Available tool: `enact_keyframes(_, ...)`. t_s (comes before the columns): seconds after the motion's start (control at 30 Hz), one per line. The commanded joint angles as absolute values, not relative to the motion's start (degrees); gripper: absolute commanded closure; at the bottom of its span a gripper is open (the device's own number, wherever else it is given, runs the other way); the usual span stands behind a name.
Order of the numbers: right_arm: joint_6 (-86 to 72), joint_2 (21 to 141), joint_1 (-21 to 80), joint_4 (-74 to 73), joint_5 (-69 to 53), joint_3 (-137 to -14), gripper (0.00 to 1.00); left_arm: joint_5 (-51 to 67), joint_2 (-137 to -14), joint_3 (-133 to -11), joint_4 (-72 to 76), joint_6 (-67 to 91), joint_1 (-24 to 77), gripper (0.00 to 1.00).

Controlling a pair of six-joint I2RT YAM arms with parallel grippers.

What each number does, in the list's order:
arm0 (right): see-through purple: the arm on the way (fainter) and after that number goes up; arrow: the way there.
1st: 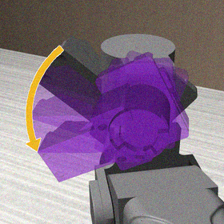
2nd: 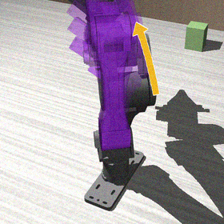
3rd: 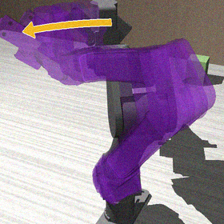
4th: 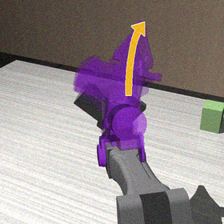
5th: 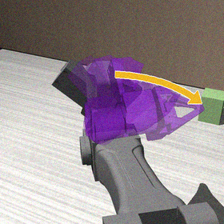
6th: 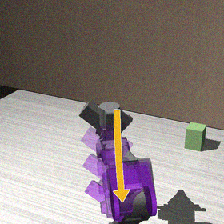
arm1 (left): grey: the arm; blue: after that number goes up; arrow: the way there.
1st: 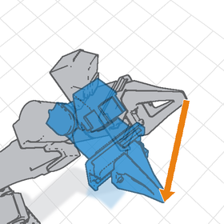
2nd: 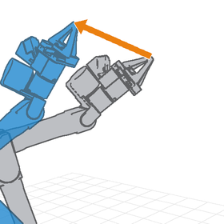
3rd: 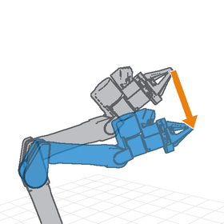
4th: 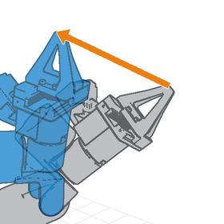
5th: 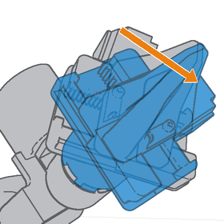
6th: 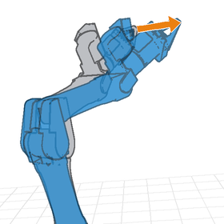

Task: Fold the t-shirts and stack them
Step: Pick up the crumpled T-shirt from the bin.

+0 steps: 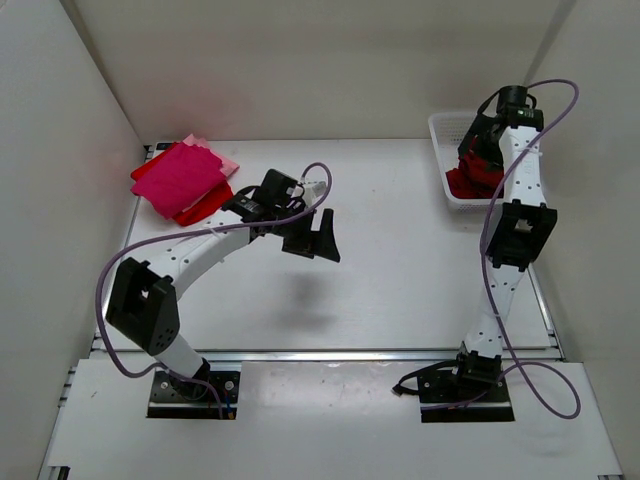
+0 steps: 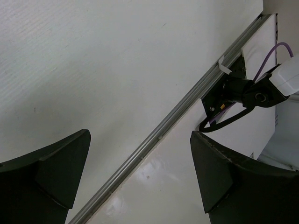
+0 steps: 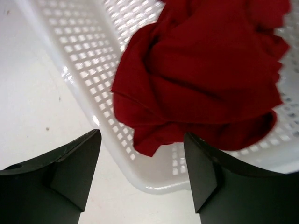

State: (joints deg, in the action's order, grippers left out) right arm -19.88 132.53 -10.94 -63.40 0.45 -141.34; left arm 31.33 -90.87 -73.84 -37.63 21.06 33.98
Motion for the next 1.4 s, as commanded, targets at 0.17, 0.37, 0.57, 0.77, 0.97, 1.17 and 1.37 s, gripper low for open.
enact_keyframes(0.17, -17.6, 135.2, -8.6, -60.1, -2.8, -145.7, 0.26, 33.8, -92.0, -74.5, -36.6, 21.1, 33.8, 0.01)
enact_keyframes(0.37, -18.4, 138.6, -8.3, -61.7, 4.7, -148.4, 0.3, 35.0, -92.1, -73.2, -35.1, 21.4, 33.2, 0.01)
enact_keyframes(0.57, -18.5, 141.3, -8.2, -61.3, 7.6, -151.5, 0.29, 35.2, -91.8, -72.5, -34.8, 21.9, 33.4, 0.01)
enact_keyframes(0.77, -19.3, 143.7, -8.4, -60.6, 8.3, -154.7, 0.41, 35.3, -91.8, -72.1, -34.7, 22.1, 33.5, 0.01)
enact_keyframes(0.97, -19.5, 143.4, -9.0, -59.2, 8.5, -155.9, 0.71, 35.2, -91.8, -71.3, -34.2, 22.1, 33.1, 0.01)
enact_keyframes(1.17, -20.4, 141.0, -9.9, -58.0, 8.4, -156.4, 1.0, 35.6, -91.8, -72.1, -34.3, 22.4, 33.2, 0.02)
enact_keyframes(1.37, -20.9, 134.1, -11.3, -59.9, 7.2, -160.1, 1.0, 35.3, -90.5, -71.3, -33.4, 23.9, 32.7, 0.01)
